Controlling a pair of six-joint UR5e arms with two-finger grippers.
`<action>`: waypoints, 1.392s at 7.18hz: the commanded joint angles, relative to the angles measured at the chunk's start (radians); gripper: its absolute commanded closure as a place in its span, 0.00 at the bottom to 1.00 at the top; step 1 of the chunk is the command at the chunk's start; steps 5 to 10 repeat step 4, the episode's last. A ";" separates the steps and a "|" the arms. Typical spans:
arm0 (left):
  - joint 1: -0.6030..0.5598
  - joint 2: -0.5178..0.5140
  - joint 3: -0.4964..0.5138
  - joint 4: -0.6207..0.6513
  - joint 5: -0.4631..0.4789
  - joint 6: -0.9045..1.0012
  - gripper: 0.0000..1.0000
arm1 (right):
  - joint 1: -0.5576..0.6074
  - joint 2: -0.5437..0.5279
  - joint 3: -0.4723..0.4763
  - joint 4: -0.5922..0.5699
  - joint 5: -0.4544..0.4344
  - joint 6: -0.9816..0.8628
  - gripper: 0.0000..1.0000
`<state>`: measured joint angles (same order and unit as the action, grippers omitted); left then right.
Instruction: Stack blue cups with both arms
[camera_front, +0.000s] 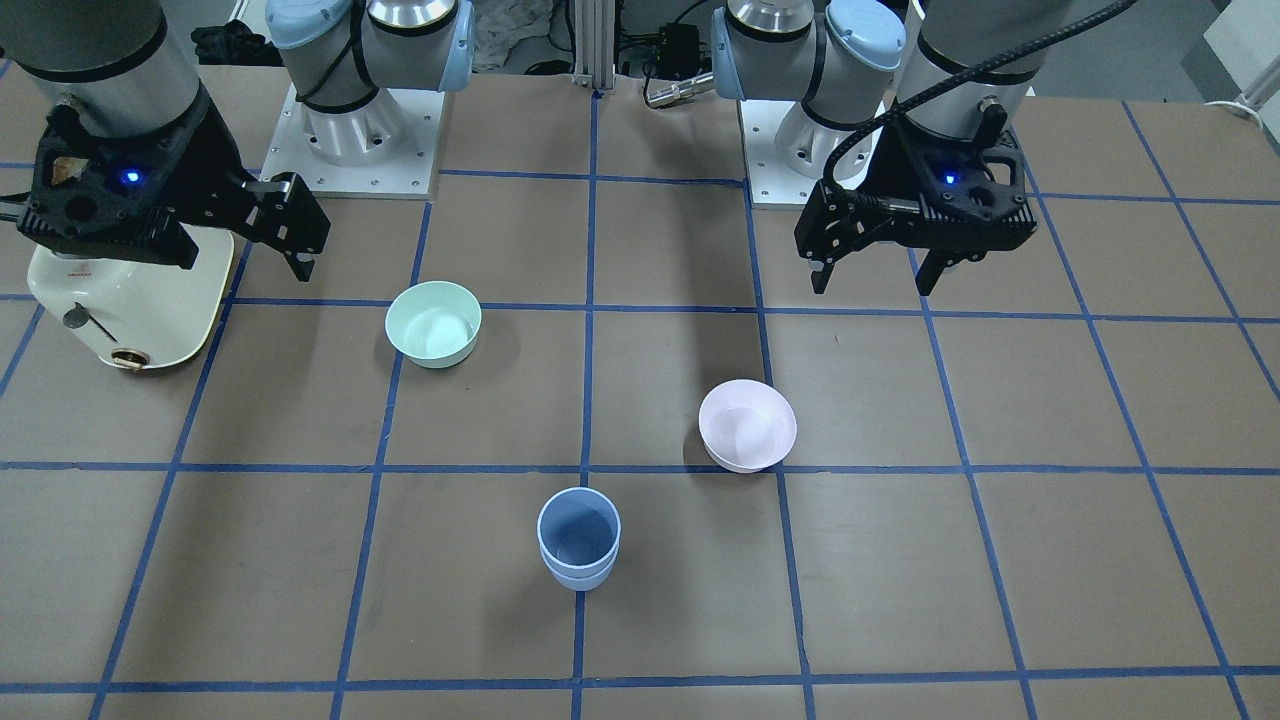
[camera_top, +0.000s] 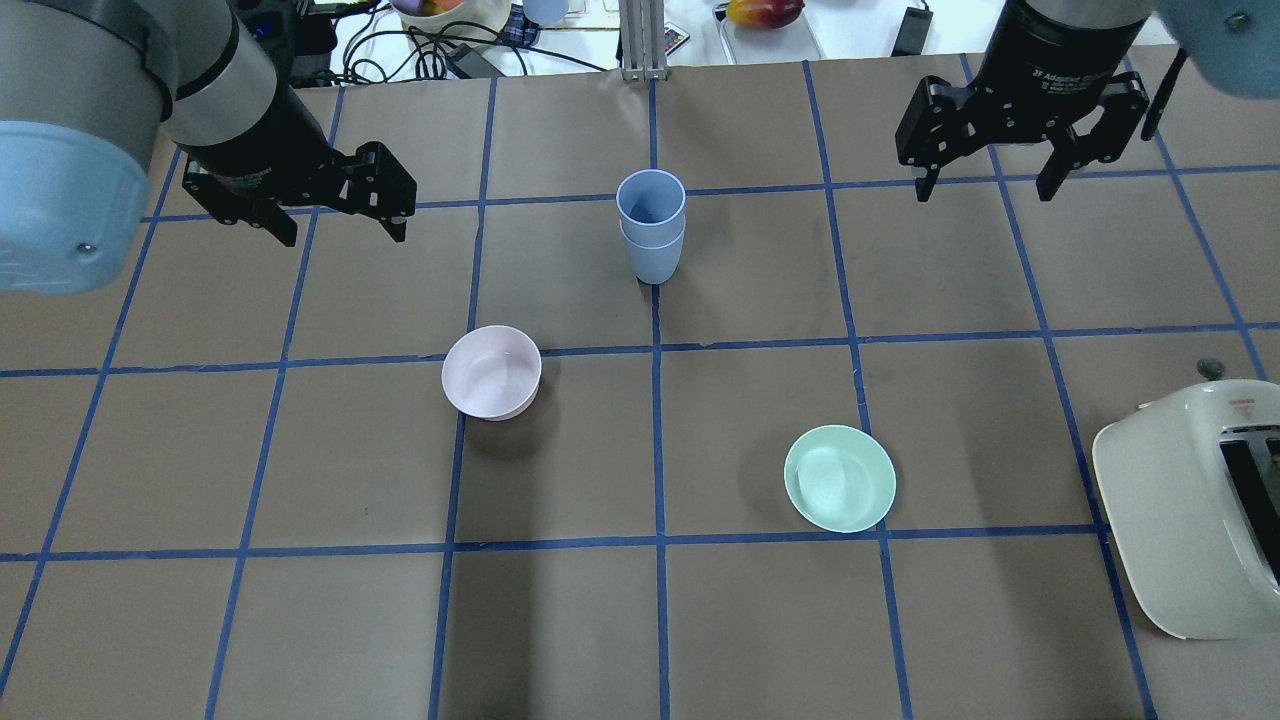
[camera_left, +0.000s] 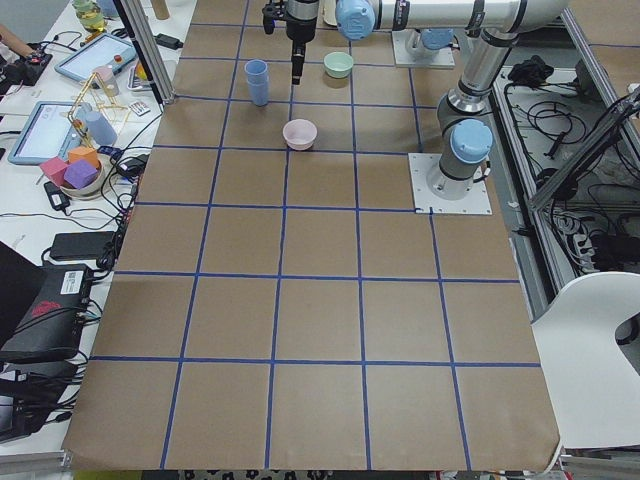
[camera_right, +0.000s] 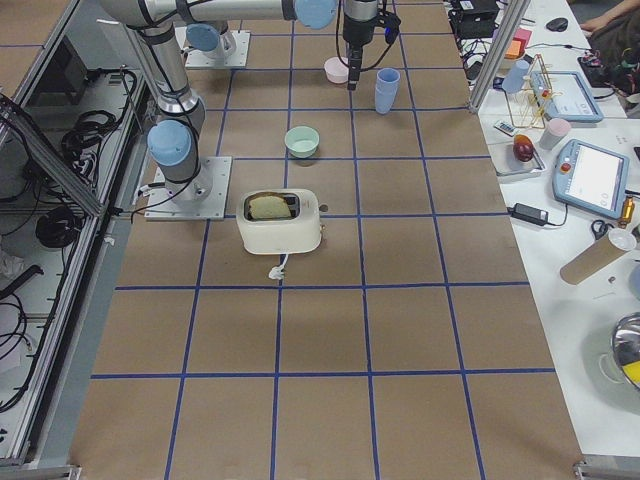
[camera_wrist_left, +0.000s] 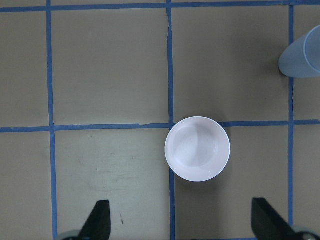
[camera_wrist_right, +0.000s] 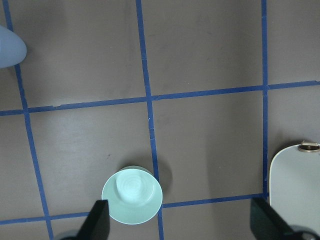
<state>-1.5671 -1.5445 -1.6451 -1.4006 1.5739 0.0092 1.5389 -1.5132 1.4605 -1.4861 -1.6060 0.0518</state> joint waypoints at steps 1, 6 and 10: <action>-0.001 -0.002 0.004 0.000 0.000 0.000 0.00 | 0.001 -0.013 -0.002 0.026 0.006 -0.003 0.00; -0.001 -0.019 0.010 0.002 0.000 -0.002 0.00 | 0.001 -0.009 0.006 0.024 0.009 -0.001 0.00; -0.001 -0.019 0.010 0.002 0.000 -0.002 0.00 | 0.001 -0.009 0.006 0.024 0.009 -0.001 0.00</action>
